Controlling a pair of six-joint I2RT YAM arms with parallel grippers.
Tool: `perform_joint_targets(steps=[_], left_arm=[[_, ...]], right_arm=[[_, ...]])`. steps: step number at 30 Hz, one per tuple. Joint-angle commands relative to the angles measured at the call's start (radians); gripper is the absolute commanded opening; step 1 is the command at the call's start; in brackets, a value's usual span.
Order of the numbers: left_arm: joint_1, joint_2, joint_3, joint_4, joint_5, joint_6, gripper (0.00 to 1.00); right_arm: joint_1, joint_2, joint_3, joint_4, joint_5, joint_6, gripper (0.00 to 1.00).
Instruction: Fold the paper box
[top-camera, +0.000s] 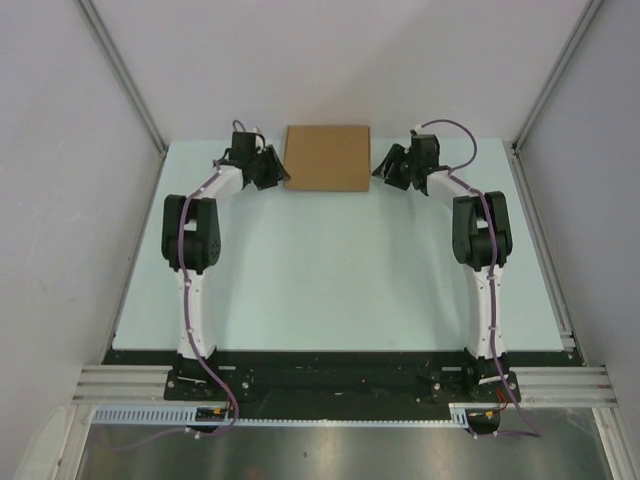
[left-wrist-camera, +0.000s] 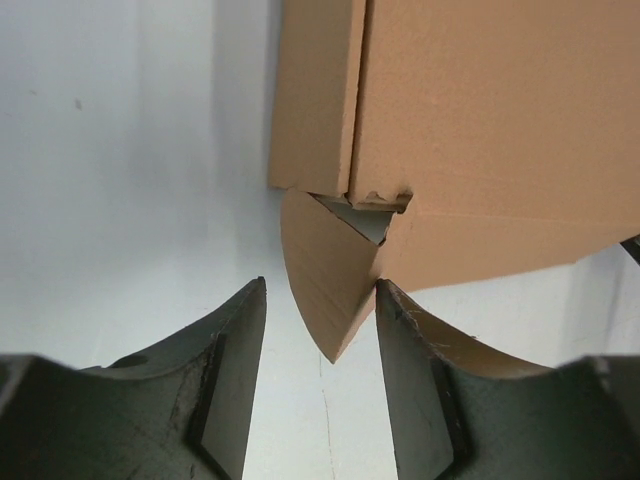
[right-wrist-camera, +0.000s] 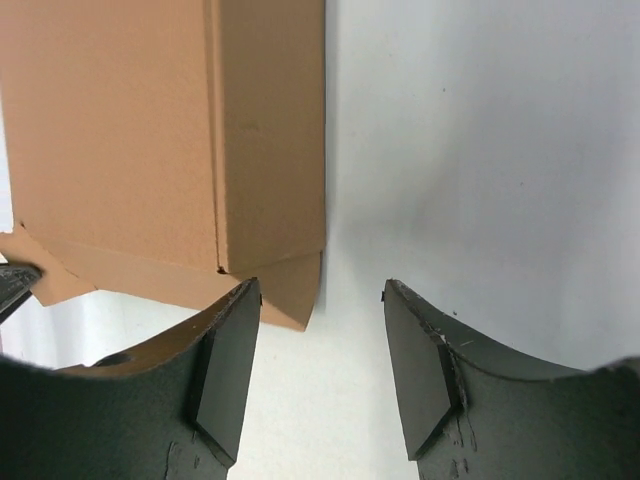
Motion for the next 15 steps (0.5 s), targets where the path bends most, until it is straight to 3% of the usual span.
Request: perform_joint_targets(steps=[1, 7, 12, 13, 15], left_arm=[[0.027, -0.099, -0.014, 0.045, -0.025, 0.006, 0.54], [0.027, -0.145, -0.084, 0.116, -0.018, 0.003, 0.56], [0.027, -0.241, -0.277, 0.324, -0.055, -0.014, 0.64], [0.027, -0.258, -0.345, 0.355, -0.073, -0.029, 0.99], [0.027, -0.287, -0.391, 0.433, -0.089, -0.031, 1.00]], right_arm=[[-0.003, -0.092, 0.010, 0.022, 0.001, 0.002, 0.59], [0.003, -0.095, 0.004, 0.036, -0.024, 0.007, 0.59], [0.023, -0.121, -0.019, 0.045, -0.007, -0.013, 0.59], [0.028, -0.135, -0.030, 0.045, 0.008, -0.017, 0.59], [0.040, -0.151, -0.047, 0.088, 0.027, -0.042, 0.59]])
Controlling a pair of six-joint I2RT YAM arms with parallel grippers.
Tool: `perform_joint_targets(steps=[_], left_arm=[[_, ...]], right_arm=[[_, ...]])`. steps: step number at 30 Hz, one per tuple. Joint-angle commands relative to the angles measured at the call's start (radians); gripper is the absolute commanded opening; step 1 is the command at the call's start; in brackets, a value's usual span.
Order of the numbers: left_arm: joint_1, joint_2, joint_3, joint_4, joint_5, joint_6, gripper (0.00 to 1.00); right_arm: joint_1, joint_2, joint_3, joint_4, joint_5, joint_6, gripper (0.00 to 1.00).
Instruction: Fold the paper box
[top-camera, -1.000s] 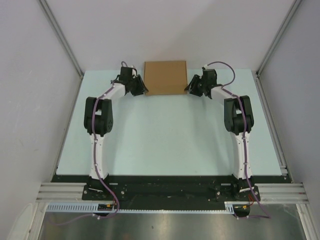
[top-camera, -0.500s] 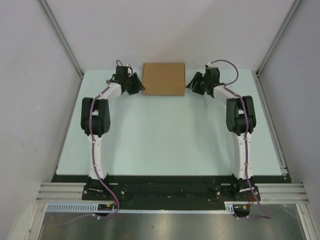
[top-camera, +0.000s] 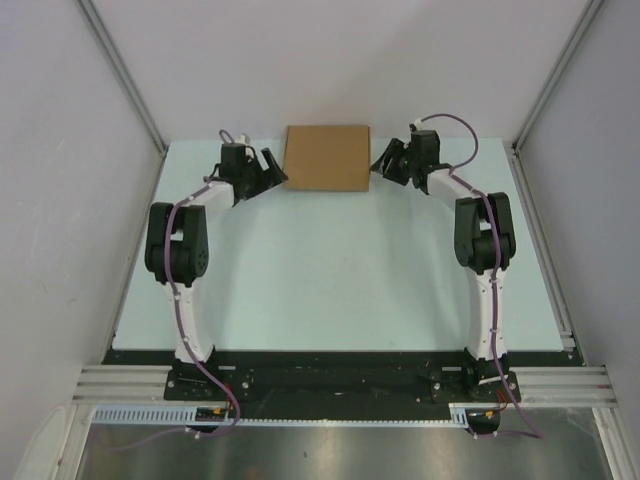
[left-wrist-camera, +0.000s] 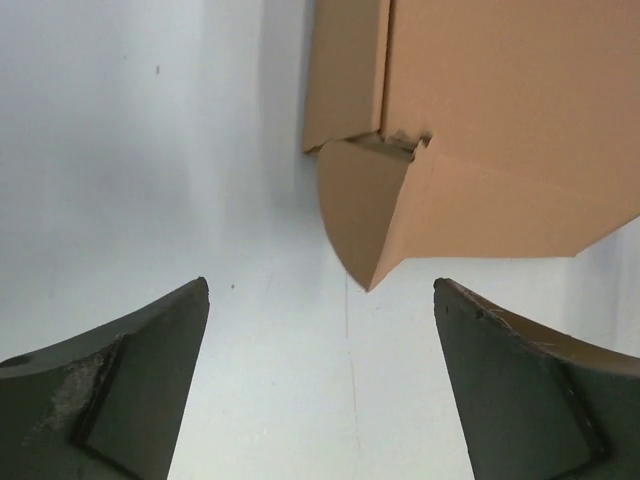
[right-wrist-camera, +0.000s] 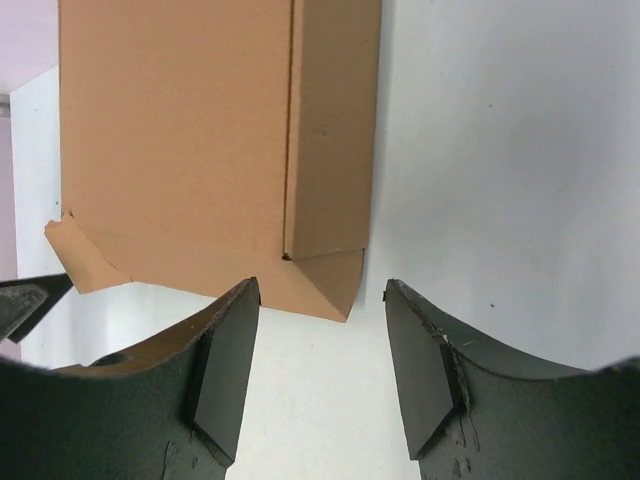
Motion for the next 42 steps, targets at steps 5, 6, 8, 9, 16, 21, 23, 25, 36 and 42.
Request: perform_joint_targets(steps=[5, 6, 8, 9, 16, 21, 23, 25, 36, 42], left_arm=[[0.004, -0.139, -0.159, 0.278, 0.003, 0.021, 1.00], [0.004, -0.142, -0.173, 0.303, 0.037, 0.023, 1.00], [0.004, -0.144, -0.210, 0.370, 0.062, 0.010, 0.99], [0.004, -0.141, -0.216, 0.390, 0.073, 0.006, 0.98], [-0.005, -0.072, -0.161, 0.421, 0.148, -0.032, 0.81], [-0.028, -0.021, -0.106, 0.401, 0.146, -0.019, 0.75], [-0.031, 0.001, -0.077, 0.380, 0.140, -0.017, 0.74], [-0.036, 0.014, -0.043, 0.346, 0.134, 0.000, 0.74], [-0.059, 0.099, 0.086, 0.173, 0.088, 0.066, 0.74], [-0.060, 0.103, 0.095, 0.153, 0.056, 0.081, 0.75]], right_arm=[[0.053, -0.105, -0.051, 0.073, 0.078, -0.083, 0.59], [0.056, -0.103, -0.051, 0.072, 0.080, -0.086, 0.59], [0.058, -0.090, -0.050, 0.073, 0.075, -0.083, 0.59], [0.056, -0.087, -0.048, 0.076, 0.074, -0.078, 0.59], [0.048, -0.027, 0.028, 0.044, 0.075, -0.089, 0.59], [0.048, -0.007, 0.061, 0.043, 0.077, -0.090, 0.59], [0.047, -0.001, 0.071, 0.043, 0.077, -0.093, 0.59], [0.045, 0.004, 0.085, 0.013, 0.084, -0.101, 0.59], [0.032, 0.074, 0.166, -0.040, 0.112, -0.121, 0.61], [0.031, 0.097, 0.192, -0.048, 0.115, -0.130, 0.63]])
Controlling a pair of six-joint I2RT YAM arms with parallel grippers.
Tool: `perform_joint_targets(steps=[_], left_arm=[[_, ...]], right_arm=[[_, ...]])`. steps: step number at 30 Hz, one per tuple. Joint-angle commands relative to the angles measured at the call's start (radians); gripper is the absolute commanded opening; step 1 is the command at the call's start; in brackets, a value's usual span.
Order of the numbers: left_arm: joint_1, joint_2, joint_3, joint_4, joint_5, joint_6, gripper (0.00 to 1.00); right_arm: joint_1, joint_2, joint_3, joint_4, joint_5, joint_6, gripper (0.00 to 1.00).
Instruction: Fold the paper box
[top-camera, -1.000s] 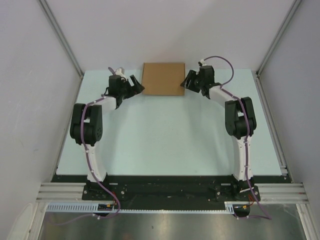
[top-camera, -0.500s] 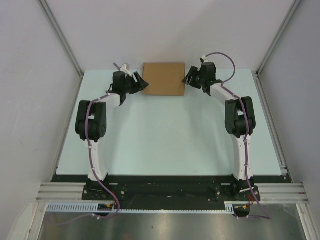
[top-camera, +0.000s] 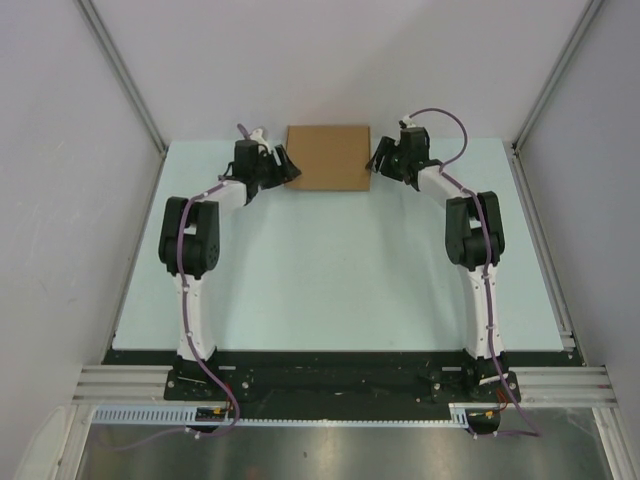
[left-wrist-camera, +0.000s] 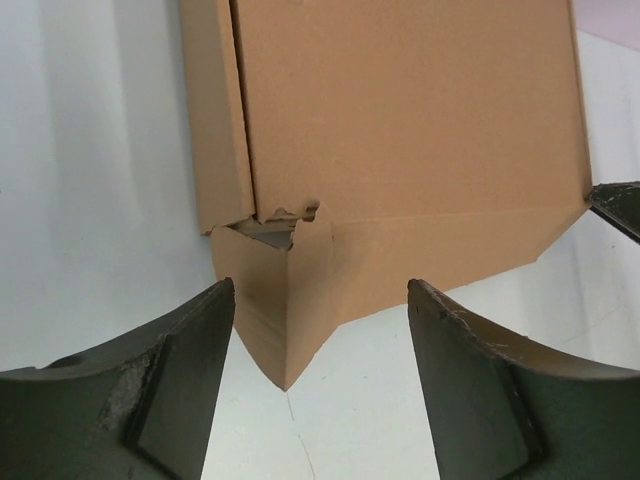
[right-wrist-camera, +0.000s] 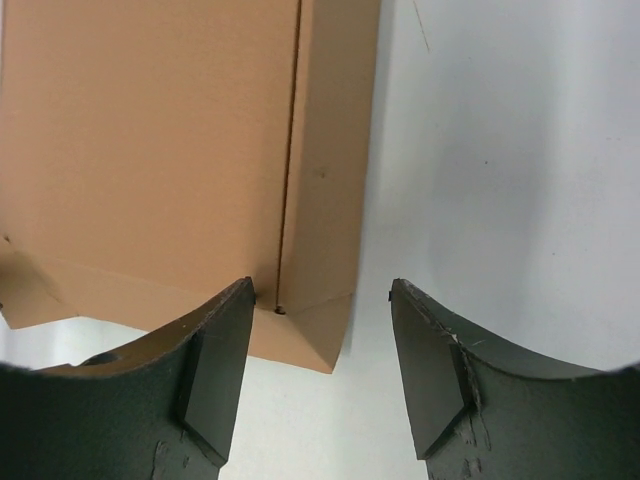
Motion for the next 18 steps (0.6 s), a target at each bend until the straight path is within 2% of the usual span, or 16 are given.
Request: perform_joint_targets(steps=[1, 12, 18], left_arm=[[-0.006, 0.010, 0.050, -0.034, -0.025, 0.037, 0.75], [-0.006, 0.053, 0.102, -0.035, -0.001, 0.016, 0.76], [-0.005, 0.065, 0.108, -0.018, 0.042, -0.008, 0.72]], right_arm=[[-0.006, 0.029, 0.069, -0.009, 0.013, -0.025, 0.63], [-0.007, 0.101, 0.156, -0.017, -0.053, -0.014, 0.66], [-0.011, 0.119, 0.171, -0.011, -0.093, 0.009, 0.65]])
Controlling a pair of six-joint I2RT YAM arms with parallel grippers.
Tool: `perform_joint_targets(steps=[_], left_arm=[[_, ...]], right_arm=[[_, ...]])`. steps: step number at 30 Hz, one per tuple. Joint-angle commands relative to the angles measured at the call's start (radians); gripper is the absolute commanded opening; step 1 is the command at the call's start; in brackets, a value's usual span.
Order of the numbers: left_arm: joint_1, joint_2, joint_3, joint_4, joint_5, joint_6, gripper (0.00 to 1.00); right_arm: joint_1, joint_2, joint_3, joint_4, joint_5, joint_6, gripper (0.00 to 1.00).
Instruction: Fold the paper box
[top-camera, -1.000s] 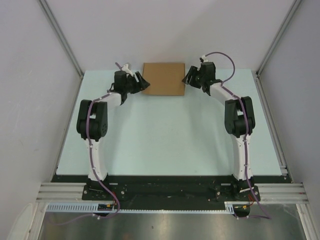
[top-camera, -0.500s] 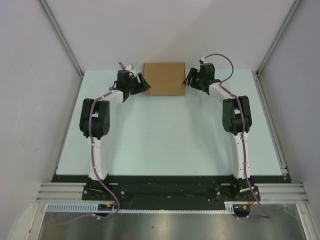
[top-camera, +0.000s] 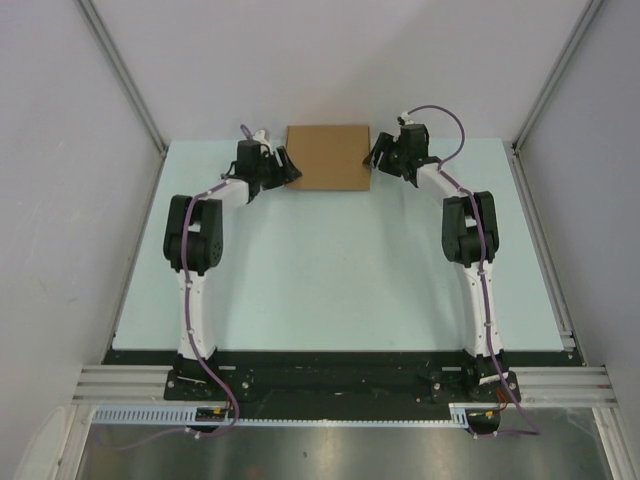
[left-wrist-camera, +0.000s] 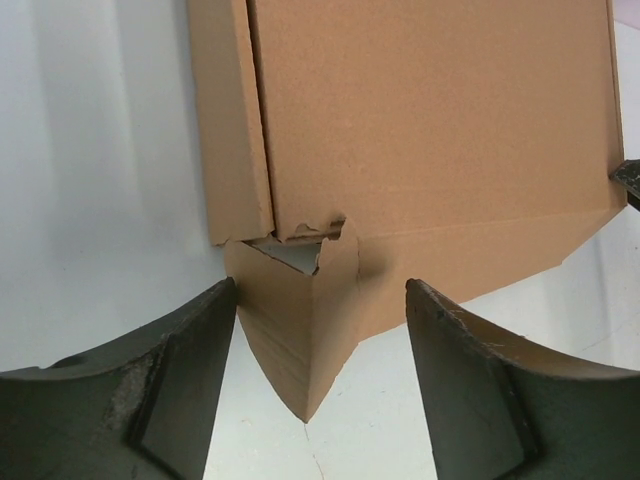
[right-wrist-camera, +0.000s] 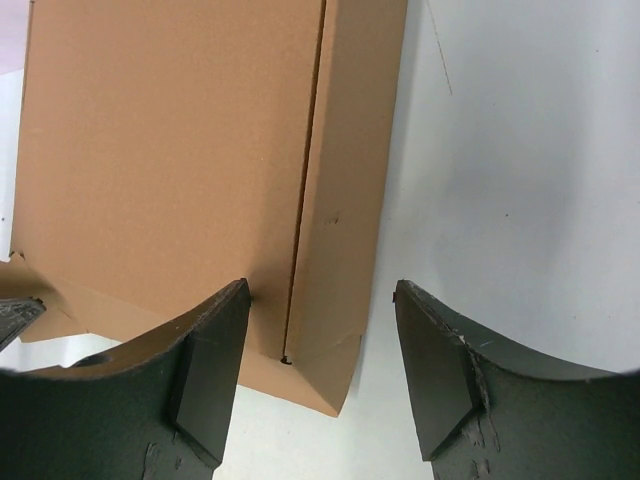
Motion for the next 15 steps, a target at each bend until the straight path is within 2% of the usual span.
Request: perform_joint_targets(steps=[1, 15], left_arm=[[-0.002, 0.009, 0.045, 0.025, 0.061, -0.028, 0.72], [0.027, 0.027, 0.066, 0.082, 0.187, -0.168, 0.55]], right_arm=[[-0.004, 0.028, 0.045, 0.007, -0.045, 0.014, 0.66], [-0.004, 0.040, 0.063, -0.010, -0.057, 0.014, 0.65]])
